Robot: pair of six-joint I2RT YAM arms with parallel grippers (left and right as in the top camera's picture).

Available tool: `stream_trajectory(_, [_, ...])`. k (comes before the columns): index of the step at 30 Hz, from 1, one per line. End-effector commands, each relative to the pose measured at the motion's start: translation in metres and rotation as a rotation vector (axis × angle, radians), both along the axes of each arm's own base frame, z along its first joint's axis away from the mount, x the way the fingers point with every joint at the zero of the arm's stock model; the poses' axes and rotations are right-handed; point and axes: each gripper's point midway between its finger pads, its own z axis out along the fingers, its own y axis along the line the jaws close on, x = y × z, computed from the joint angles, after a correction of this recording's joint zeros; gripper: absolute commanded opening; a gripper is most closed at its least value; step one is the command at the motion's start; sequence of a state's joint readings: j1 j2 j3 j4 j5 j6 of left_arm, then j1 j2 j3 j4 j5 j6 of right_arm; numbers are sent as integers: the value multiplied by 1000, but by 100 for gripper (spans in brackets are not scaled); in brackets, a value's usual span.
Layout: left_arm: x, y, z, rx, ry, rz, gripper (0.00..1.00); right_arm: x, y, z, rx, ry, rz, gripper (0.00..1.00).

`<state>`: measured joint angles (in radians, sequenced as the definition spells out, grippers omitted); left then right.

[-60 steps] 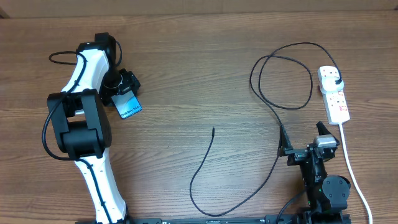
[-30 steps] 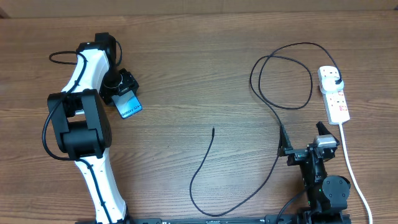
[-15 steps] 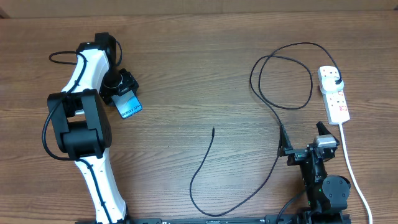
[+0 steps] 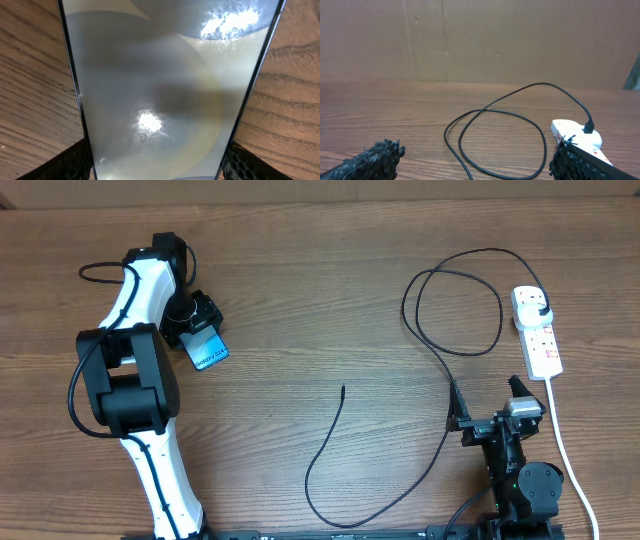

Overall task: Plug charger to phone and switch on socket
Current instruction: 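Carry the held phone up and right toward the table center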

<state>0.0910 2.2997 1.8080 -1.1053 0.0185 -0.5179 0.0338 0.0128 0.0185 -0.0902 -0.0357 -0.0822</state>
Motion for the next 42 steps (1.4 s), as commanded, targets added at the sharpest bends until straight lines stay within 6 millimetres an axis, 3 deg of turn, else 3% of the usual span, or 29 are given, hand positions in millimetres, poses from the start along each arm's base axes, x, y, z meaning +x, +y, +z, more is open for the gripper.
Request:
stream_trajectory(1, [5, -4, -1, -8, 0, -5, 4, 0, -1, -1, -5, -6, -8, 100])
stream_trajectory(15, [31, -3, 59, -5, -80, -5, 4, 0, -1, -1, -5, -6, -8, 100])
stream_trajectory(20, [34, -19, 75, -98, -100, -7, 4, 0, -1, -1, -5, -6, -8, 100])
stream_trajectory(24, [36, -44, 85, -242, -113, -12, 4, 0, -1, -1, -5, -6, -8, 100])
stream_trajectory(31, [36, -107, 104, -528, -112, -19, 4, 0, -1, -1, -5, -6, -8, 100])
stream_trajectory(42, [20, -200, 145, -889, -28, -22, 4, 0, -1, -1, -5, -6, -8, 100])
